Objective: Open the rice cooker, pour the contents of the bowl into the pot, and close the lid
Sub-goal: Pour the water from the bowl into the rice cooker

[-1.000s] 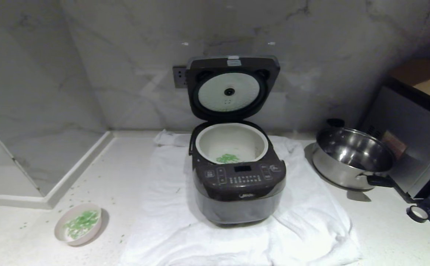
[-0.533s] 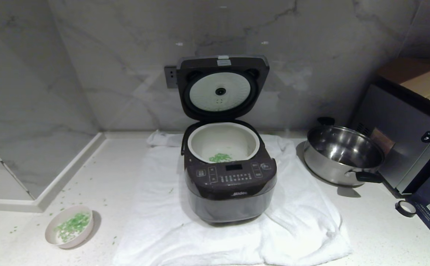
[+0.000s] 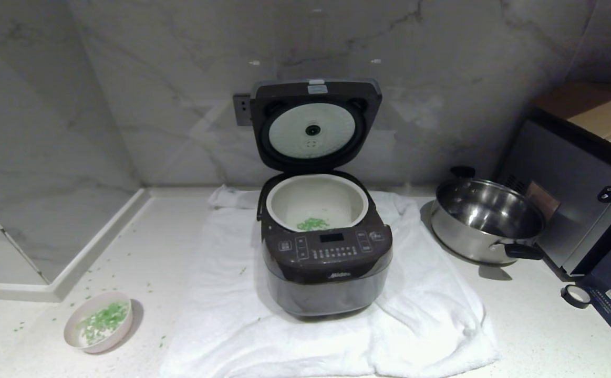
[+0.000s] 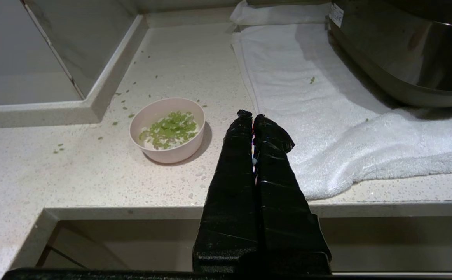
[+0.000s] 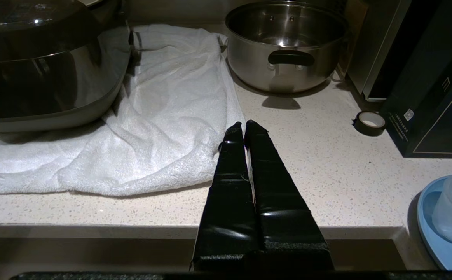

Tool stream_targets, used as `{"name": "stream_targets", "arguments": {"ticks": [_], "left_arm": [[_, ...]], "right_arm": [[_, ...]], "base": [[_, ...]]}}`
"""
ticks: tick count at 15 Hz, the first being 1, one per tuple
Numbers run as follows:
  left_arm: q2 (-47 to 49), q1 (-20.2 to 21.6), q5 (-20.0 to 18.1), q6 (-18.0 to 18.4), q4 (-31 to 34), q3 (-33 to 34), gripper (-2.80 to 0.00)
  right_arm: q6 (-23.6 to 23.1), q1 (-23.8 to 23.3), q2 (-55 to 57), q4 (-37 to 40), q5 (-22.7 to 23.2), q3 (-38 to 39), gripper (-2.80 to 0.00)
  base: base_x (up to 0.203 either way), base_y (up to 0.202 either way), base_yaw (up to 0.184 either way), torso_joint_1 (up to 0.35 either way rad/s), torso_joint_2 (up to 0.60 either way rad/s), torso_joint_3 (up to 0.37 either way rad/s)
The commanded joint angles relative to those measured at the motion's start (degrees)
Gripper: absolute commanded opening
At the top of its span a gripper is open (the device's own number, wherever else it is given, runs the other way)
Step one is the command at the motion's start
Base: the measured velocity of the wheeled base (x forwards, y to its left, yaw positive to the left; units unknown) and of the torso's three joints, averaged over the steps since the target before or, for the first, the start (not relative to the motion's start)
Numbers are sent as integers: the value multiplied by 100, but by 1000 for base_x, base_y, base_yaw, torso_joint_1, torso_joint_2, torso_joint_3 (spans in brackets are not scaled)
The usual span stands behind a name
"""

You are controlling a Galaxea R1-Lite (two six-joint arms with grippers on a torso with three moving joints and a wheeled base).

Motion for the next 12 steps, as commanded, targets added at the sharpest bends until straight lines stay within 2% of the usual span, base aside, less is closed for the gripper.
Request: {"name": "stream_targets", "arguments": {"ticks": [1, 6, 12], "left_arm": [[1, 2, 2, 5, 8, 0, -280], [1, 2, 2, 12, 8, -8, -280], [1, -6, 19, -46, 8, 0, -280]], "right_arm": [[1, 0, 0, 2, 0, 0, -280], [1, 0, 0, 2, 0, 0, -280], [1, 0, 0, 2, 0, 0, -280]], "base": [[0, 0, 0, 0, 0, 0], [0, 0, 0, 0, 0, 0], [177, 0, 0, 3, 1, 2]]}}
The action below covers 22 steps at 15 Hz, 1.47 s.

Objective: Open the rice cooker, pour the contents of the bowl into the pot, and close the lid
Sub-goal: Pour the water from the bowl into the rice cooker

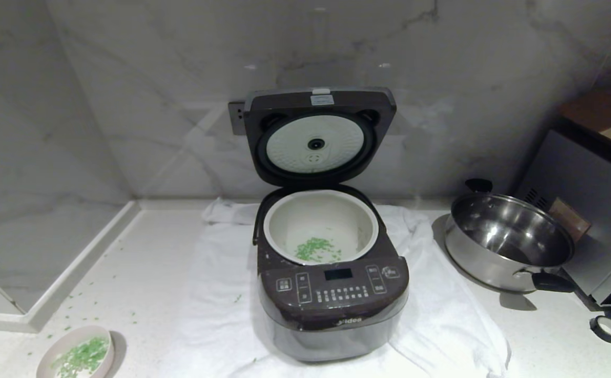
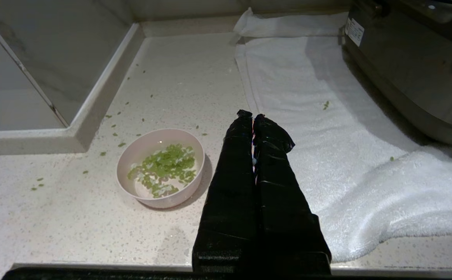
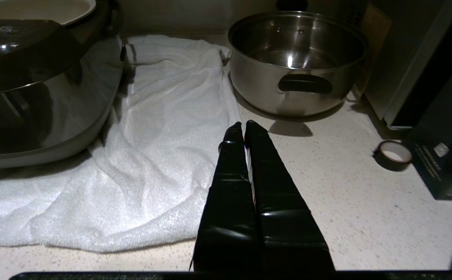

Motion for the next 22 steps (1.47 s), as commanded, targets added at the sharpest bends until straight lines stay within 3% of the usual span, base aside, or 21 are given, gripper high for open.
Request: {"name": "stream_targets", "arguments": {"ticks": [1, 10, 14, 19, 22], "left_arm": [[1, -1, 6, -81, 1, -5, -280], [301, 21, 17, -136, 289, -260, -280], [1934, 34, 44, -283, 375, -1199, -280], [4192, 12, 28, -1062, 378, -2715, -280], [5173, 20, 82, -1166, 394, -3096, -280]], "right_arm": [[-1, 0, 0, 2, 0, 0, -280], [-1, 0, 0, 2, 0, 0, -280], [-1, 0, 0, 2, 0, 0, -280], [-1, 0, 0, 2, 0, 0, -280], [-1, 0, 0, 2, 0, 0, -280]], "base": [[60, 0, 1, 17, 12, -6], [0, 0, 0, 0, 0, 0], [0, 0, 0, 0, 0, 0], [0, 0, 0, 0, 0, 0], [0, 0, 0, 0, 0, 0]]}}
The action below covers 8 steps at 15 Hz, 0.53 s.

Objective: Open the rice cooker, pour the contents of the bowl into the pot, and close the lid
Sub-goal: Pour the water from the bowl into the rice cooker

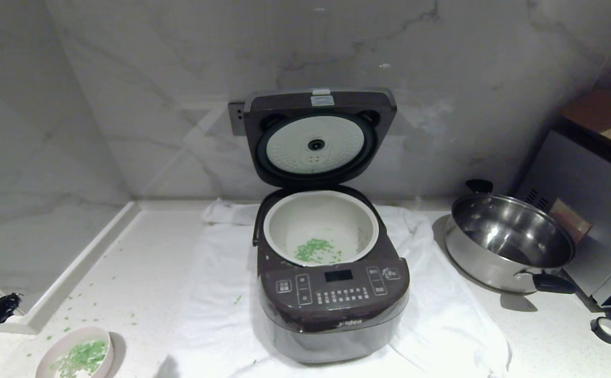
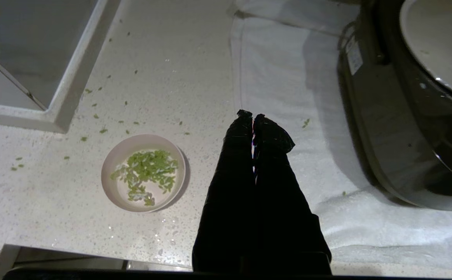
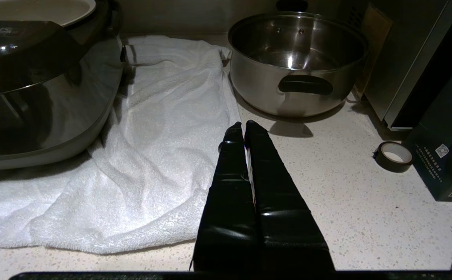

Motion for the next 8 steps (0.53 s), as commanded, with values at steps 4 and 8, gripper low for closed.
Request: {"name": "stream_targets", "arguments": {"ticks": [4, 8], "left_arm": [[2218, 64, 618, -30, 41, -530, -280], [2691, 428, 834, 172, 888, -675, -280]], "right_arm": [[-4, 0, 0, 2, 0, 0, -280], [-4, 0, 0, 2, 0, 0, -280]], "base": [[0, 0, 0, 0, 0, 0], [0, 0, 0, 0, 0, 0]]}}
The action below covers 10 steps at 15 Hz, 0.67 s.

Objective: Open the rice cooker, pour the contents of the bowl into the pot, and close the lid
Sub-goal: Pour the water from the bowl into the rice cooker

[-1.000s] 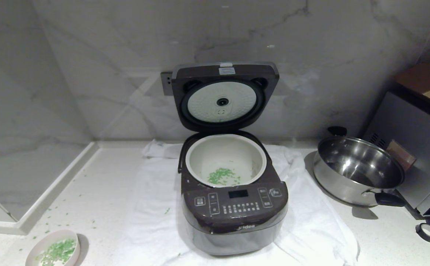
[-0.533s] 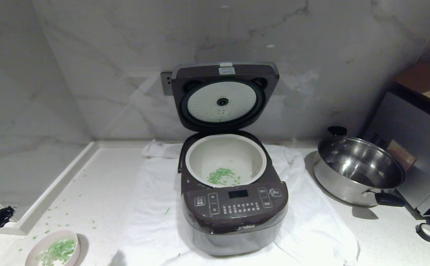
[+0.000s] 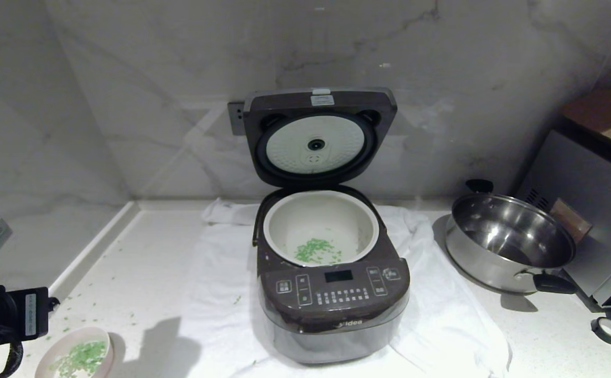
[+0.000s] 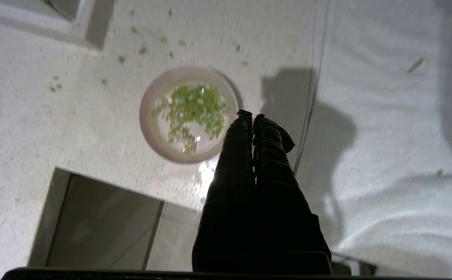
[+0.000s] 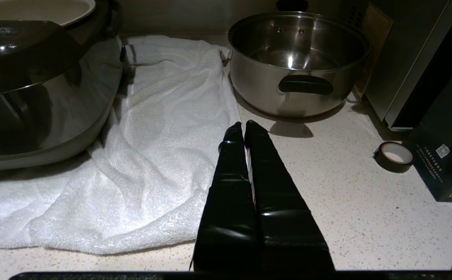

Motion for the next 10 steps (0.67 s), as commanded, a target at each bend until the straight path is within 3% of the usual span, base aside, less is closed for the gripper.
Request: {"name": "stream_targets", "arguments": {"ticks": [1, 6, 10], "left_arm": [[460, 297, 7, 185, 427, 1, -280], [982, 1347, -153, 624, 441, 26, -280], [1552, 1572, -261, 661, 220, 74, -280]], "right_arm": [[-1, 0, 0, 2, 0, 0, -280], [-1, 0, 0, 2, 0, 0, -280], [-1, 0, 0, 2, 0, 0, -280]], "base": [[0, 0, 0, 0, 0, 0], [0, 0, 0, 0, 0, 0], [0, 0, 0, 0, 0, 0]]}}
